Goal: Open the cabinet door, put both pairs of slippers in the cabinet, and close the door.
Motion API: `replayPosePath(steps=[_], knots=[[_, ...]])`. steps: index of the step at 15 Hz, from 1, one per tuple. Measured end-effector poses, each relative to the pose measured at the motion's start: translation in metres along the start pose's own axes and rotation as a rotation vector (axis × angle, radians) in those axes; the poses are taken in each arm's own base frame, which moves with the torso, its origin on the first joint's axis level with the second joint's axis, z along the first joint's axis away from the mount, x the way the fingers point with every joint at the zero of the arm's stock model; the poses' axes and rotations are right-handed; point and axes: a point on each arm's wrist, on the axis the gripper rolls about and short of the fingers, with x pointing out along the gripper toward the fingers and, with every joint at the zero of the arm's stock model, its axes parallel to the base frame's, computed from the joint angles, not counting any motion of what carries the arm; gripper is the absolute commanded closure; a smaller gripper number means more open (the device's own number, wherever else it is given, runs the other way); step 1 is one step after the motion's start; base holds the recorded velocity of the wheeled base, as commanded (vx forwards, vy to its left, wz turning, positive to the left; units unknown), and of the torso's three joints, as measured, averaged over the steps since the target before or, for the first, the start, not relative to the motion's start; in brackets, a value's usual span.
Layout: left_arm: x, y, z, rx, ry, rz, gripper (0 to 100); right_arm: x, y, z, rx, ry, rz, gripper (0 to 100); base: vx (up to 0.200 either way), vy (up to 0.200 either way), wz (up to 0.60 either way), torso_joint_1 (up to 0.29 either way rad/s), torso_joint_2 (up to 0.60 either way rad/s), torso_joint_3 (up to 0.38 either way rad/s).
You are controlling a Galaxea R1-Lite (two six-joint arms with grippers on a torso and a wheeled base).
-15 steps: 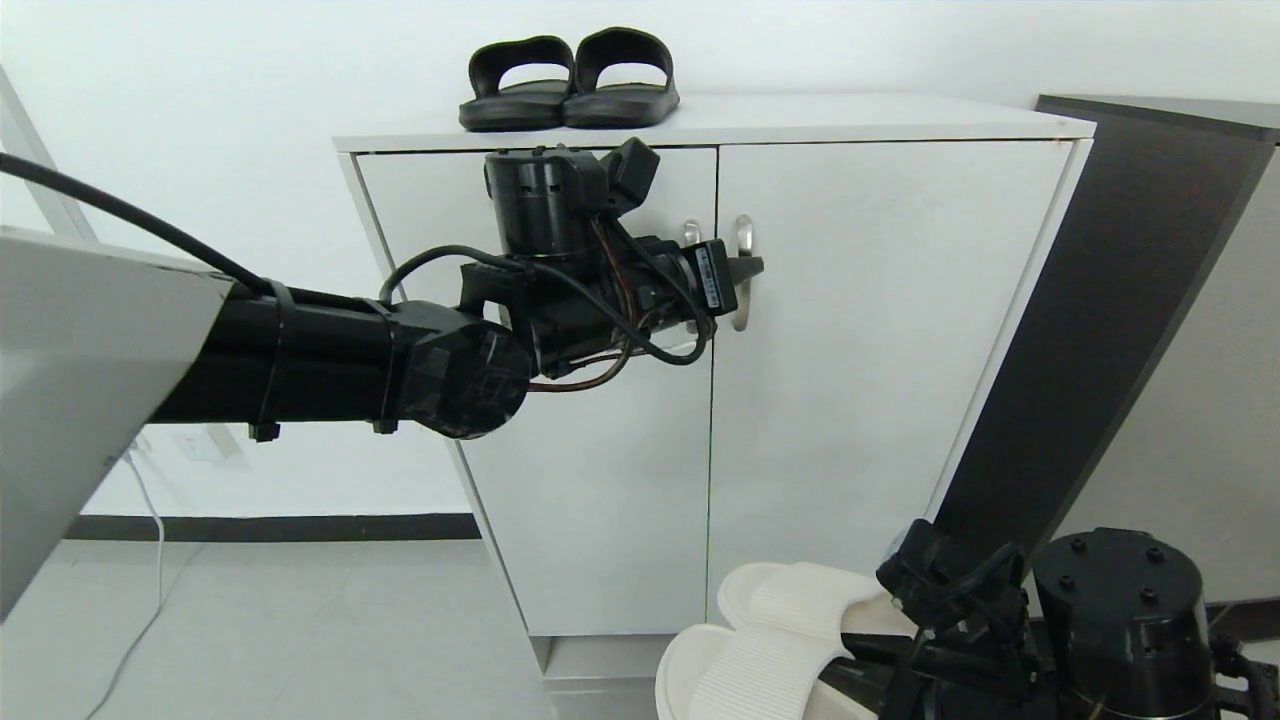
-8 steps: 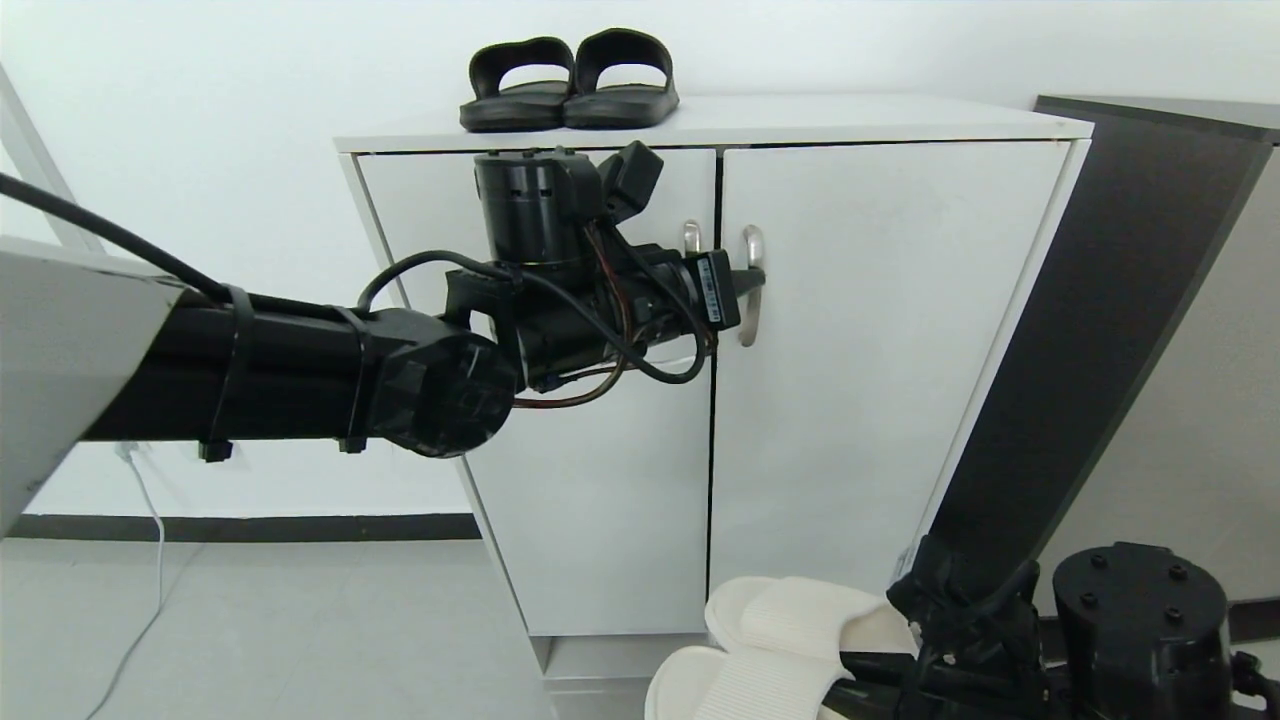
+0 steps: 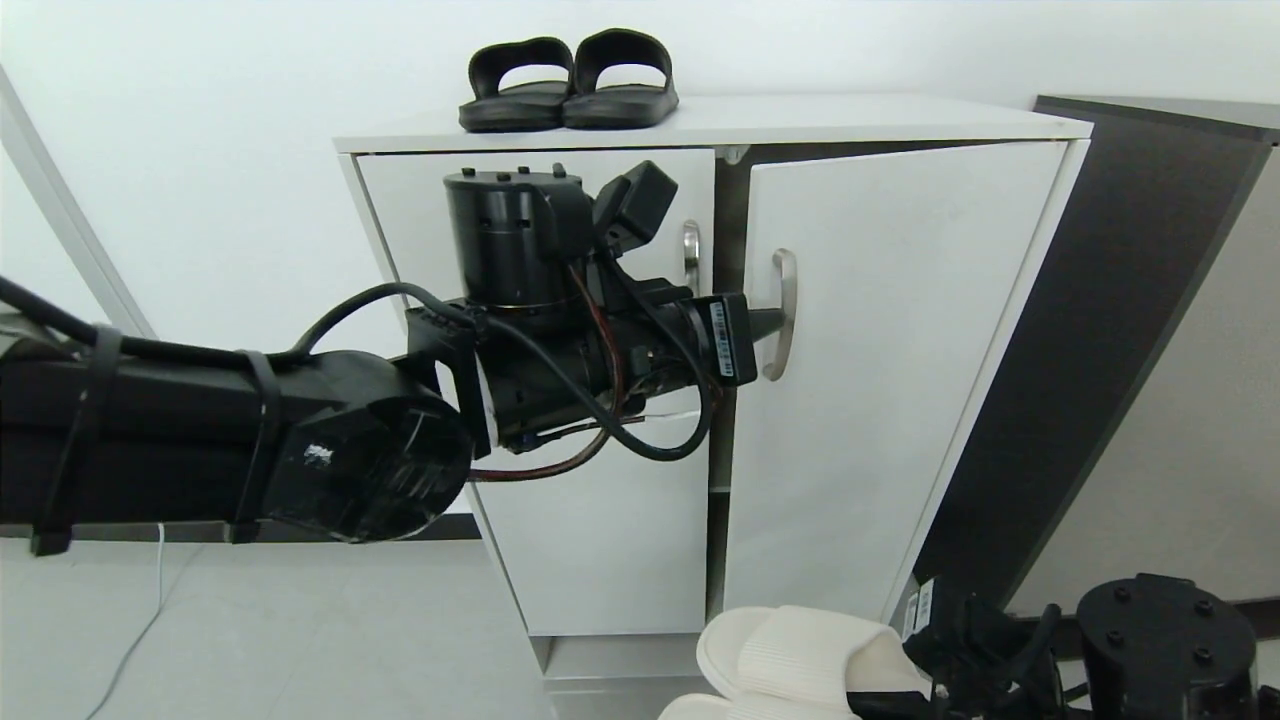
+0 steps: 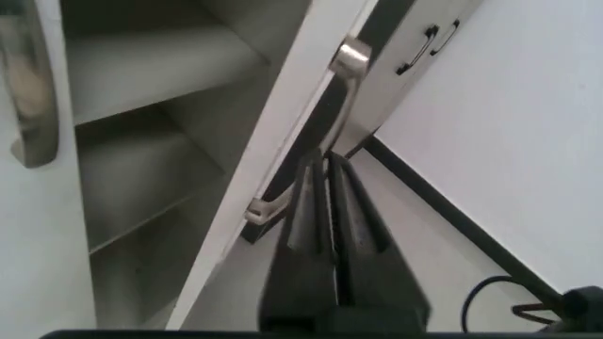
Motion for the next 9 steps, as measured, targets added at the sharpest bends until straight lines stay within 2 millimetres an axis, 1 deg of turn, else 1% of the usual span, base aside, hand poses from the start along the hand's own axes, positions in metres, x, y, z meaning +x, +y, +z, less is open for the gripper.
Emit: replayPosePath(steps=[3, 4, 7, 9], knots=[[-0.011, -0.003, -0.003, 0.0, -0.009, -0.001, 100, 0.0, 0.001, -0.003, -0.008, 0.008, 0.007, 100, 0.0, 0.0, 0.0, 0.0, 0.0, 0.0], [-0.014, 0.0, -0.002, -0.002, -0.017, 0.007, 100, 0.0, 0.002, -0.004, -0.008, 0.012, 0.01, 100, 0.0, 0.0, 0.0, 0.0, 0.0, 0.0], [-0.02, 0.017, 0.003, -0.017, -0.047, 0.053, 100, 0.001, 0.006, -0.008, -0.012, 0.031, 0.028, 100, 0.0, 0.0, 0.0, 0.0, 0.0, 0.0], [-0.018, 0.024, 0.006, -0.044, -0.063, 0.051, 100, 0.001, 0.008, -0.01, -0.014, 0.04, 0.036, 100, 0.0, 0.0, 0.0, 0.0, 0.0, 0.0]])
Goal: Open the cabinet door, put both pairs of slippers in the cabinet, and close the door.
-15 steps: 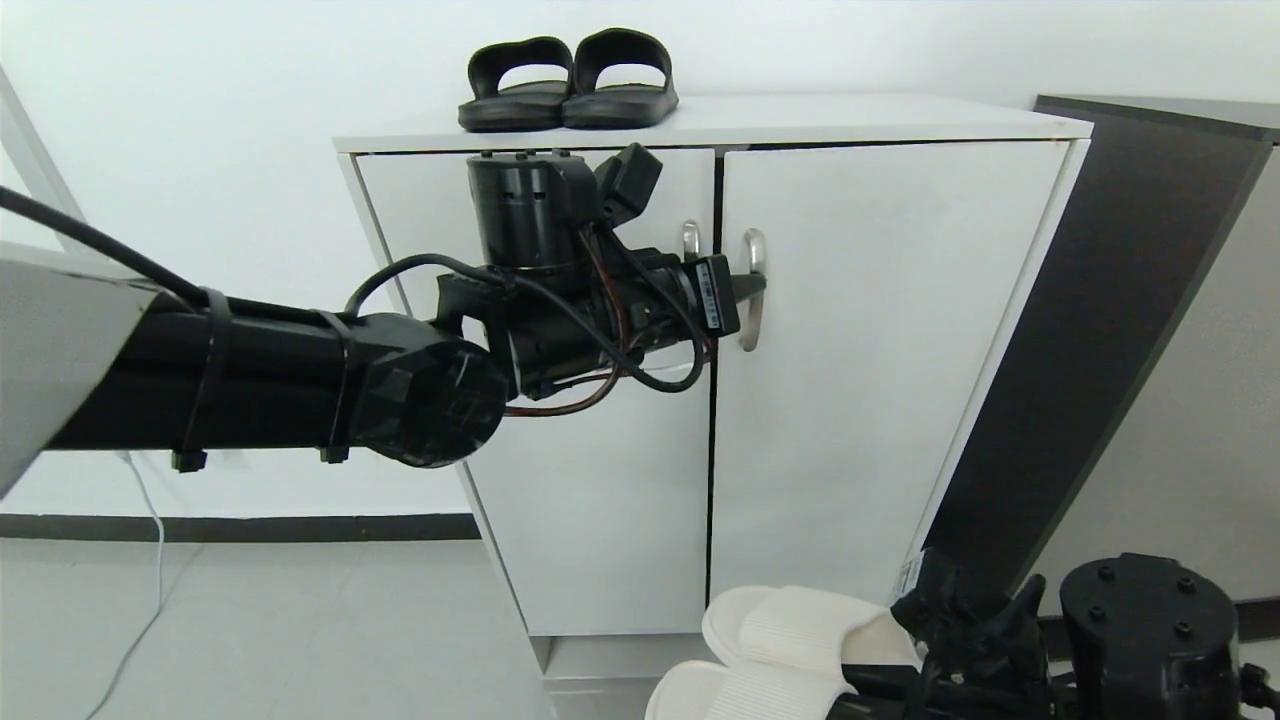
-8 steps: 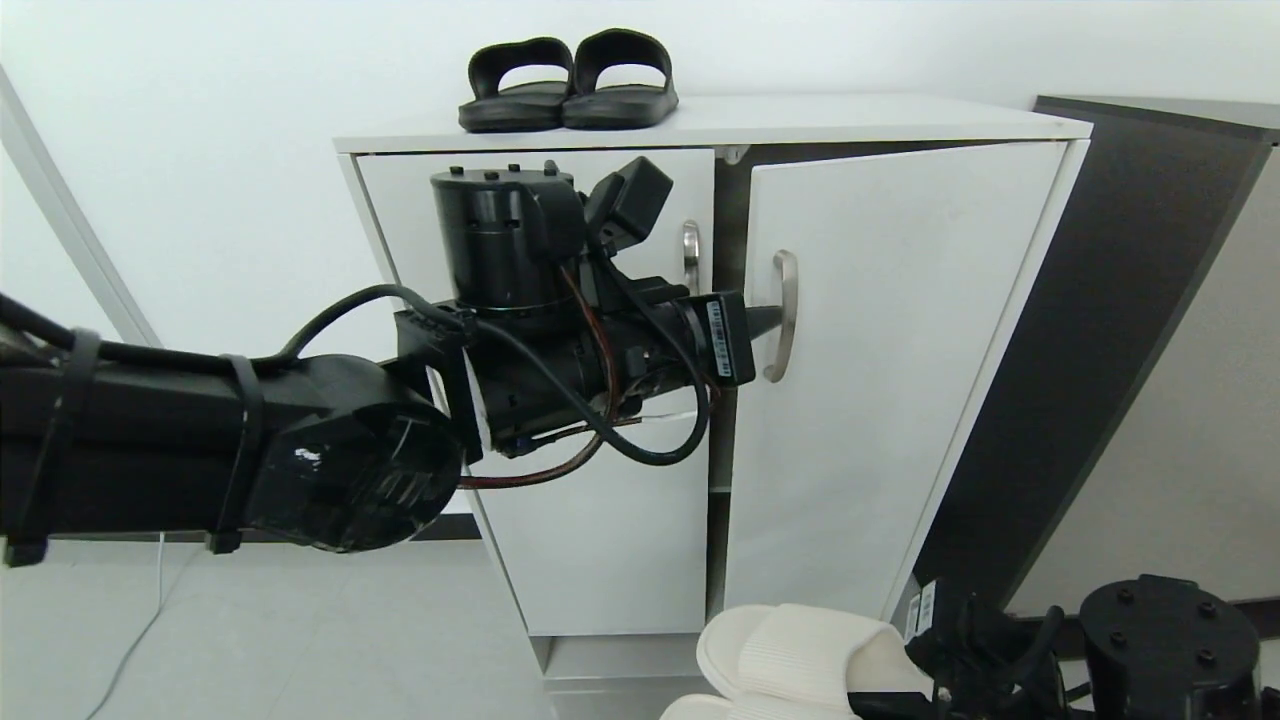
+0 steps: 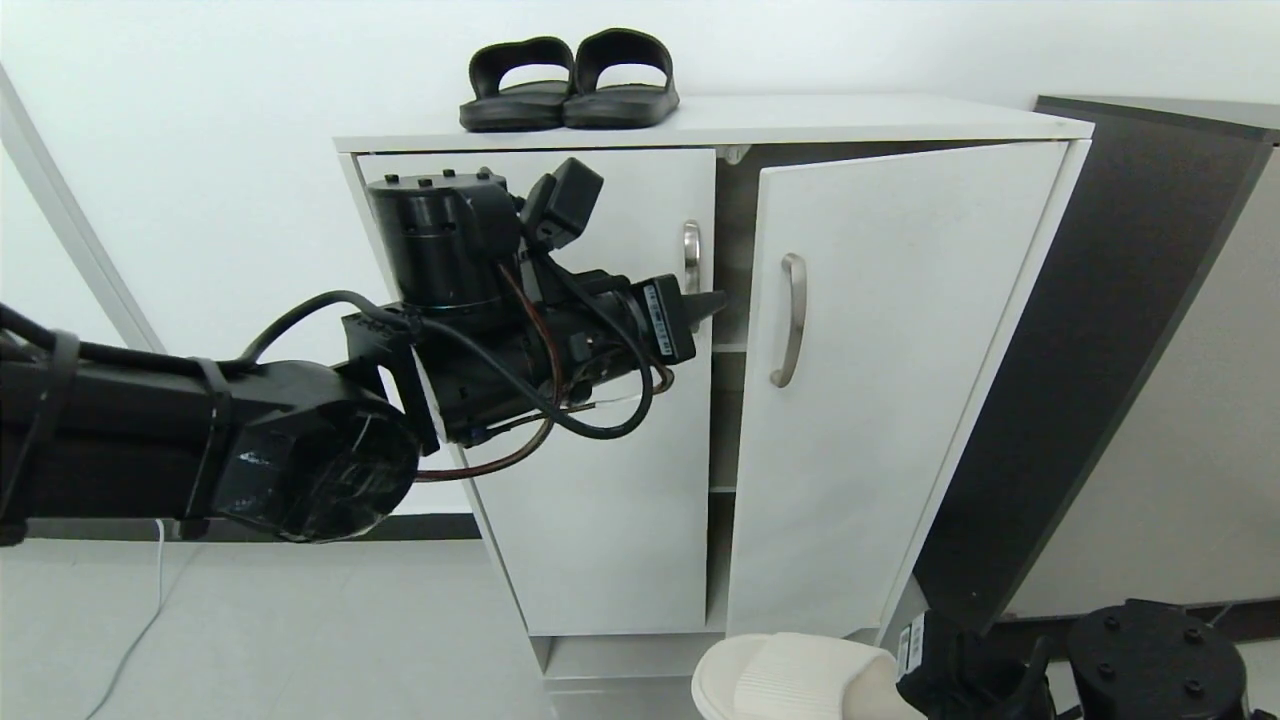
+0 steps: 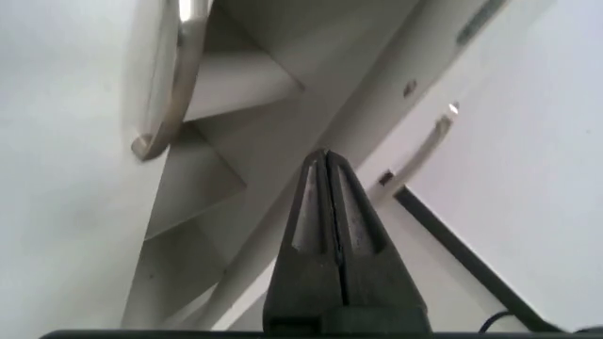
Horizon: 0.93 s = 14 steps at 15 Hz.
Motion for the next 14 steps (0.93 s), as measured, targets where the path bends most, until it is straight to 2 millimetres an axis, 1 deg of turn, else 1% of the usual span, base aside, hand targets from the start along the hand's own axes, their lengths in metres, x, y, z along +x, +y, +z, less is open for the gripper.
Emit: replayPosePath(steps=[4, 6, 9, 14], knots=[[0.019, 0.01, 0.0, -0.021, -0.031, -0.013, 100, 0.001, 0.001, -0.001, 0.0, 0.007, 0.001, 100, 0.0, 0.0, 0.0, 0.0, 0.0, 0.0], [0.032, 0.015, -0.003, -0.02, -0.042, -0.017, 100, 0.001, 0.001, -0.002, 0.0, 0.011, 0.001, 100, 0.0, 0.0, 0.0, 0.0, 0.0, 0.0], [0.047, 0.022, -0.009, -0.022, -0.039, -0.013, 100, 0.001, 0.002, -0.004, -0.002, 0.02, 0.007, 100, 0.0, 0.0, 0.0, 0.0, 0.0, 0.0], [0.055, 0.028, -0.016, -0.05, -0.064, 0.014, 100, 0.001, 0.007, -0.007, -0.008, 0.038, 0.027, 100, -0.2, 0.0, 0.0, 0.002, 0.0, 0.002]])
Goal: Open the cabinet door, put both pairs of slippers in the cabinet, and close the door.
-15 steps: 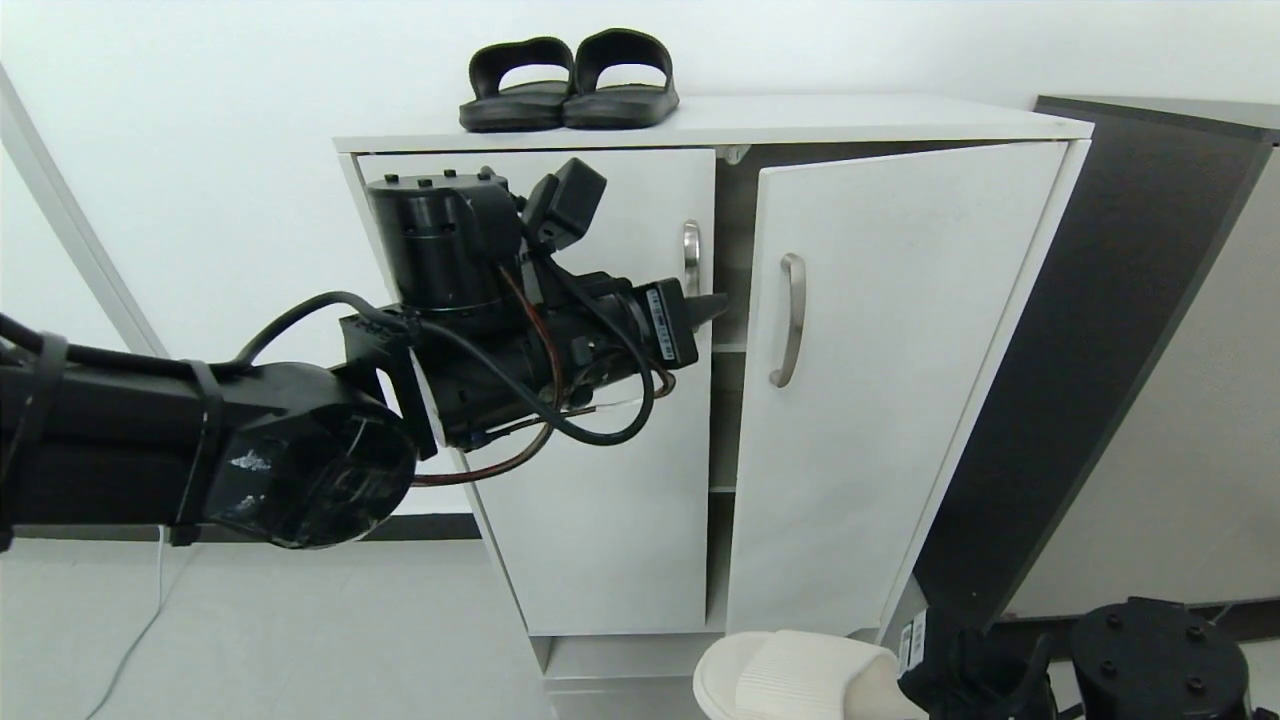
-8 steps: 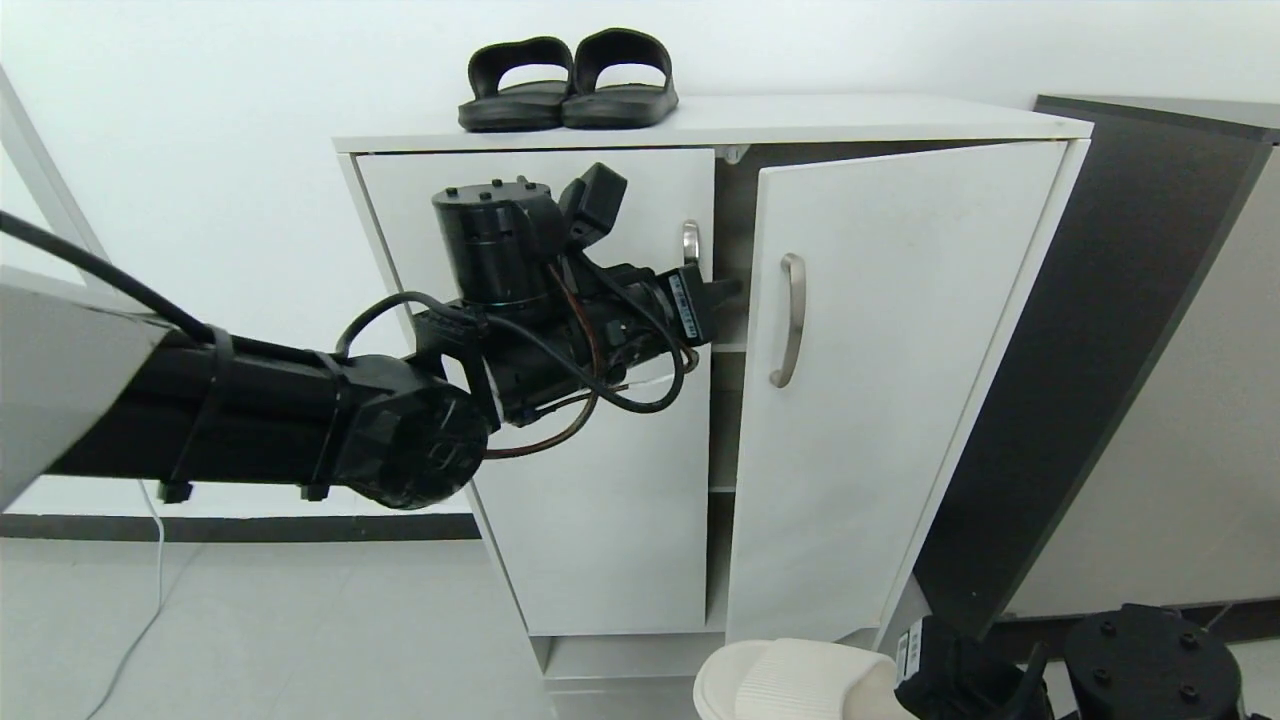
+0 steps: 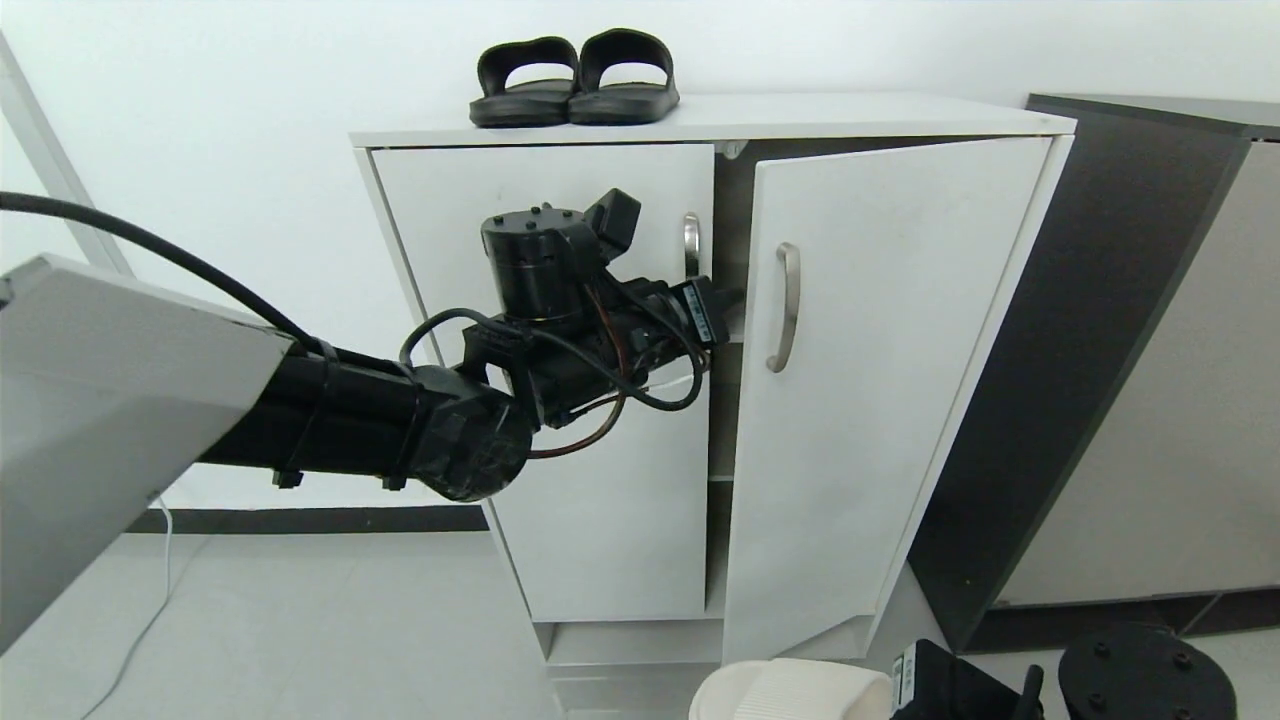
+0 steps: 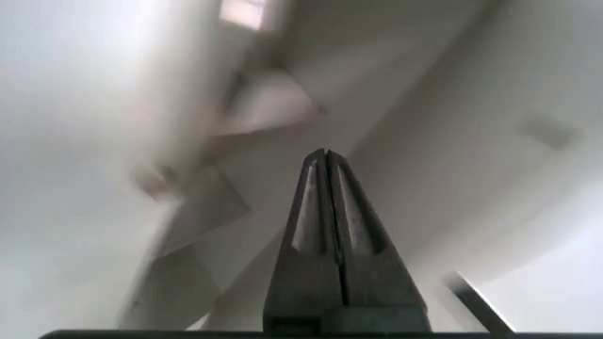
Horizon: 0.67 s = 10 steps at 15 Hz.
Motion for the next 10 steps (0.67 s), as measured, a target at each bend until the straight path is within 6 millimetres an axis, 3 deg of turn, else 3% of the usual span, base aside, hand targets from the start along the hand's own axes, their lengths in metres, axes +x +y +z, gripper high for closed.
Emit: replayPosePath(steps=[2, 4, 5, 10], knots=[[0.001, -0.01, -0.009, 0.004, 0.007, -0.031, 100, 0.0, 0.001, -0.001, -0.002, 0.006, 0.006, 100, -0.2, 0.0, 0.0, -0.005, 0.0, 0.002], [0.001, -0.037, -0.025, 0.005, 0.019, -0.108, 100, 0.001, 0.002, -0.003, -0.001, 0.013, 0.008, 100, -0.2, 0.0, 0.0, 0.007, 0.0, 0.005], [0.001, -0.047, -0.031, 0.009, 0.031, -0.133, 100, 0.001, 0.002, -0.004, 0.0, 0.017, 0.008, 100, 0.0, 0.0, 0.0, 0.0, 0.0, 0.0], [-0.009, -0.04, -0.021, 0.019, 0.0, -0.075, 100, 0.002, 0.001, -0.002, 0.001, 0.01, -0.001, 100, 0.0, 0.0, 0.0, 0.0, 0.0, 0.0]])
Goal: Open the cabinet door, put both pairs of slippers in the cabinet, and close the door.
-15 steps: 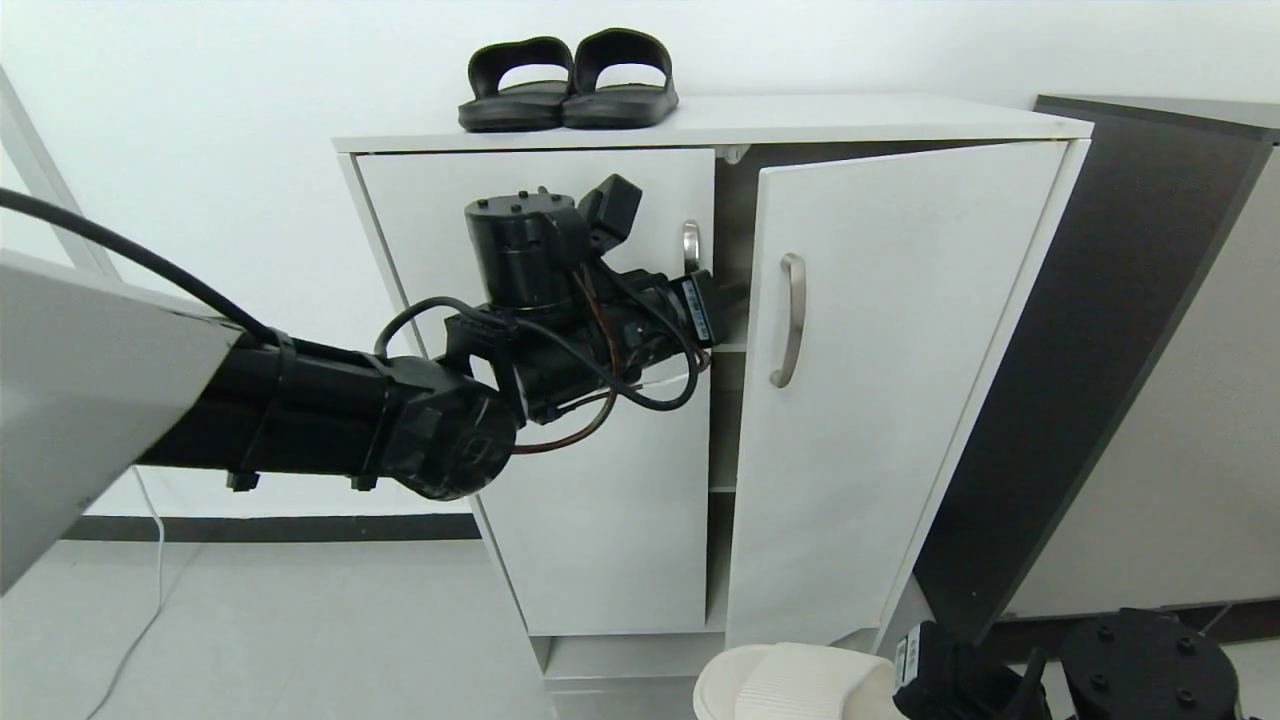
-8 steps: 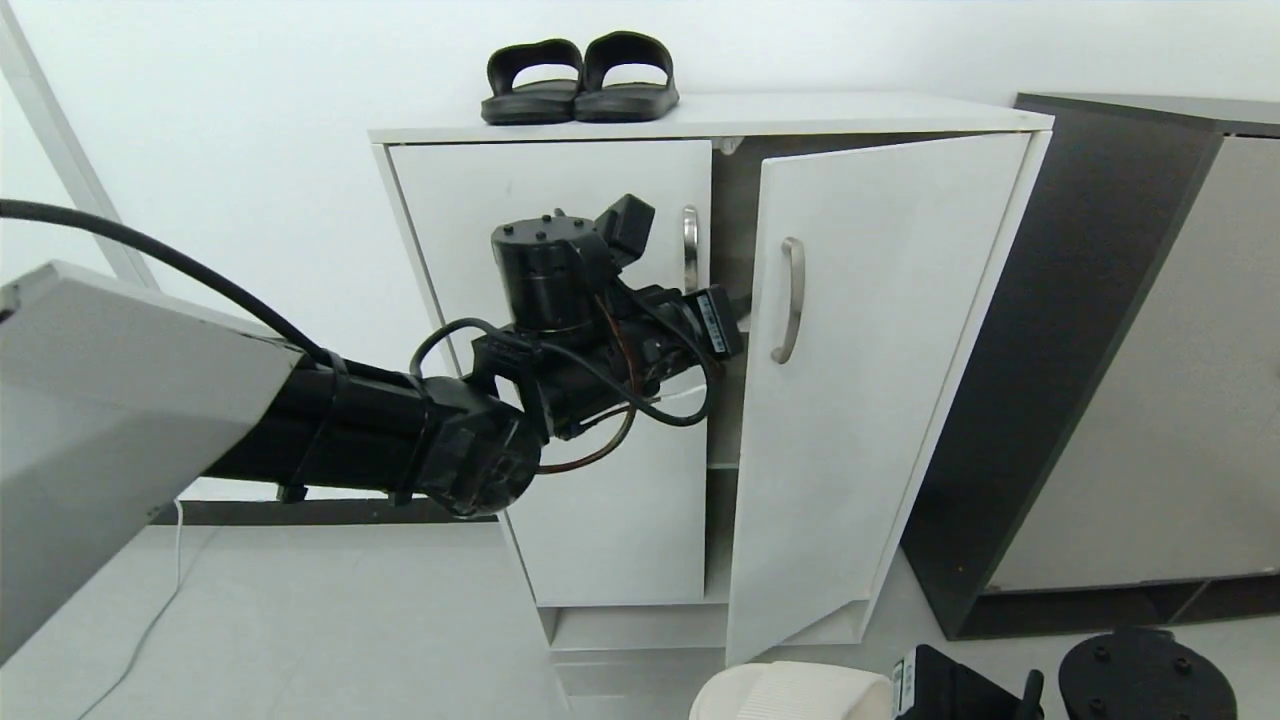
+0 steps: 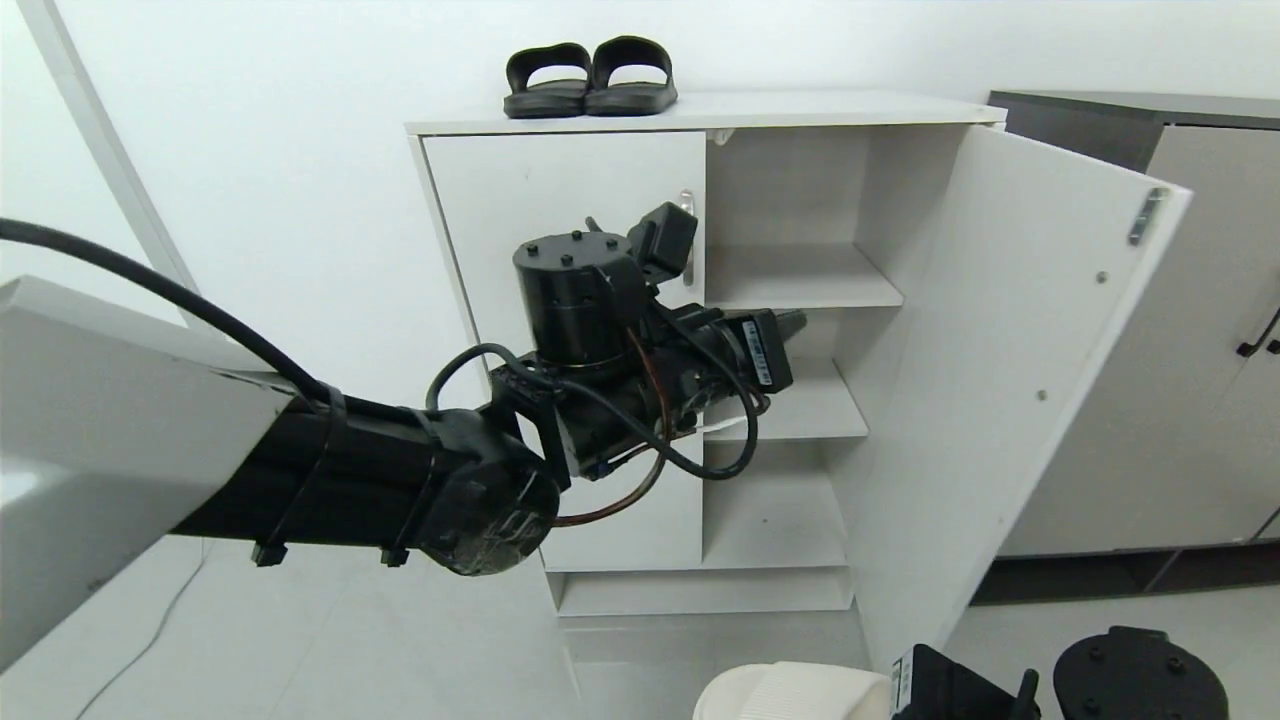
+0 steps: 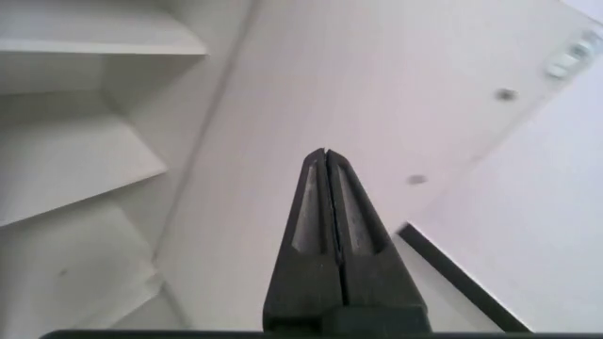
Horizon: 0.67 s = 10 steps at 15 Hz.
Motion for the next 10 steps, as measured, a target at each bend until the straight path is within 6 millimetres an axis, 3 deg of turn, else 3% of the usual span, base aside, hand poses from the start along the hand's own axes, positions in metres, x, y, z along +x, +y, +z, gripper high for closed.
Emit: replayPosePath(steps=[2, 4, 7, 10], knots=[[-0.012, 0.004, 0.01, 0.004, -0.017, 0.025, 100, 0.002, -0.004, 0.004, 0.008, -0.015, -0.03, 100, 0.0, 0.0, 0.0, 0.0, 0.0, 0.0], [-0.039, 0.006, 0.023, 0.014, -0.011, 0.073, 100, 0.01, -0.025, 0.019, 0.055, -0.066, -0.218, 100, 0.0, 0.0, 0.0, 0.0, 0.0, 0.0], [-0.105, 0.001, 0.035, 0.066, 0.012, 0.229, 100, 0.026, -0.055, 0.043, 0.151, -0.152, -0.466, 100, 0.0, 0.0, 0.0, 0.0, 0.0, 0.0], [-0.185, -0.019, 0.038, 0.121, -0.018, 0.395, 100, 0.042, -0.089, 0.056, 0.213, -0.198, -0.688, 100, 0.0, 0.0, 0.0, 0.0, 0.0, 0.0]])
